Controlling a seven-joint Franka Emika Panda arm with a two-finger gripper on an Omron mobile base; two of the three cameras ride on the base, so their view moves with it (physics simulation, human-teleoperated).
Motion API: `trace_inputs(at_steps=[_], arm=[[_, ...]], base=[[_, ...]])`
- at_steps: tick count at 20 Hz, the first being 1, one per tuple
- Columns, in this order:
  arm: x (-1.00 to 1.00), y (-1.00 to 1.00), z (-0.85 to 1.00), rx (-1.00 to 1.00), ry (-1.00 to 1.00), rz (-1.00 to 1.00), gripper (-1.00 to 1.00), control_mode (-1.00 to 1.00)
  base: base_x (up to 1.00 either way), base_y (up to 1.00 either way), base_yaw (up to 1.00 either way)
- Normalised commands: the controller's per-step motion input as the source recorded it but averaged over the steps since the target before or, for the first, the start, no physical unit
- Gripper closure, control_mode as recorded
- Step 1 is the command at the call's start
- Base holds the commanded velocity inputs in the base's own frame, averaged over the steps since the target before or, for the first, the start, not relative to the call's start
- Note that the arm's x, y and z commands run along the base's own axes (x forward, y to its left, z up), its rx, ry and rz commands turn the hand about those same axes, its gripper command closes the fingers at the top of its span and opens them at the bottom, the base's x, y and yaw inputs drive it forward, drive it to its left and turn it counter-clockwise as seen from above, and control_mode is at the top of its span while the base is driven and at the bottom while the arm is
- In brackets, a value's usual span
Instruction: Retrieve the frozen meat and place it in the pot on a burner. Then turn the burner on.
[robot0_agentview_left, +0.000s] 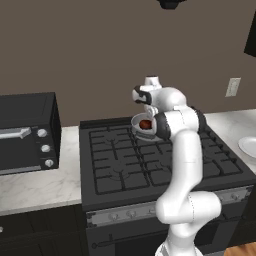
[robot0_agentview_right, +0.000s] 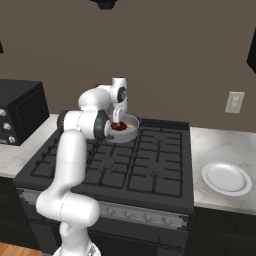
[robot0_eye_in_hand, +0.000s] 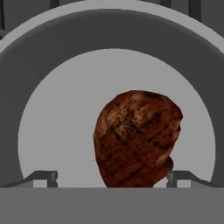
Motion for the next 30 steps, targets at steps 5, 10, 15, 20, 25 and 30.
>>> trace_inputs(at_steps=[5, 10, 15, 20, 25, 30], arm=[[-0.51, 0.0, 0.16, 0.0, 0.0, 0.0, -1.0, -1.0], [-0.7, 0.0, 0.16, 0.02, 0.0, 0.0, -1.0, -1.0], [-0.76, 0.0, 0.23, 0.03, -0.01, 0.0, -1.0, -1.0], [-0.75, 0.0, 0.33, 0.02, -0.02, 0.0, -1.0, -1.0], [-0.78, 0.0, 0.28, 0.0, -0.03, 0.0, -1.0, -1.0], [-0.73, -0.03, 0.09, 0.0, -0.02, 0.0, -1.0, -1.0]], base=[[0.0, 0.0, 0.0], [0.0, 0.0, 0.0], [0.0, 0.0, 0.0], [0.0, 0.0, 0.0], [0.0, 0.0, 0.0], [0.0, 0.0, 0.0]])
